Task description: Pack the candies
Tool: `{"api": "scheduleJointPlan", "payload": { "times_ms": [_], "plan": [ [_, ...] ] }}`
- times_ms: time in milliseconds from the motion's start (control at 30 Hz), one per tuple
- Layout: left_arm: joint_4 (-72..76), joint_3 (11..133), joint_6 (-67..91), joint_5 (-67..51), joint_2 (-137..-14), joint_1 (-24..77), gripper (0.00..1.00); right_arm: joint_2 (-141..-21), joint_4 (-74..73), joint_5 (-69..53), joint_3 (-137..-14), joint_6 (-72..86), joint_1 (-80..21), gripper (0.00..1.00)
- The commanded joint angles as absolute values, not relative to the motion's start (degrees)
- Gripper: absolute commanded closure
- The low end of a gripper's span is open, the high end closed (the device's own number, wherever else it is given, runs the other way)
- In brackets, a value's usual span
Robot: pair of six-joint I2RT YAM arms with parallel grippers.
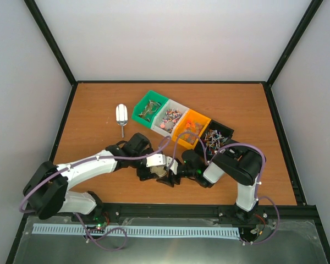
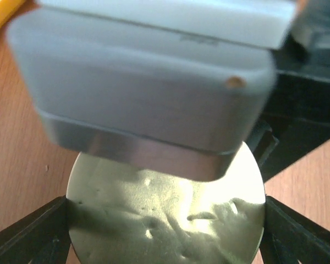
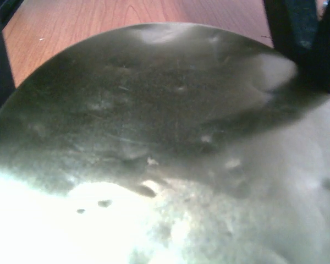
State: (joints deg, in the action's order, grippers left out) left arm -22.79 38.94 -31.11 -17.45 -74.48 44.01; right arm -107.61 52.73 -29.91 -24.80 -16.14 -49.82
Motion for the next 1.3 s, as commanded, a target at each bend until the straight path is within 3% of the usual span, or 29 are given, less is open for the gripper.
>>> {"api": "scheduleJointPlan", "payload": {
  "times_ms": [0,167,333,567,1000,1267],
  "plan": [
    [-34.9,42.5,-54.5,-26.0,-76.6,43.9,0.33,-108.4,48.4,-32.2,-23.4,-18.3,-50.4,0.57],
    [-40.4,47.7,-62.4,-26.5,-81.5,43.4,0.32,-108.3,48.2,-32.4,-23.5,-18.2,-50.4,0.57],
    [-33.4,48.5,-47.0,-25.4,-81.5,42.5,0.17,-108.1,48.1,-31.4,-23.7,-17.7,-50.4,0.57],
    [-22.9,40.0,-27.7,-21.6,-70.3,42.5,0.0,-108.4,48.5,-29.6,-24.2,-16.6,-50.4,0.58],
    [-19.6,37.7,-16.8,-12.8,-68.2,45.8,0.01,-109.1,48.5,-28.6,-24.9,-14.4,-50.4,0.57],
    [-22.2,36.4,-25.1,-19.3,-64.3,46.7,0.21,-109.2,48.3,-28.3,-24.8,-14.4,-50.4,0.57]
  ]
}}
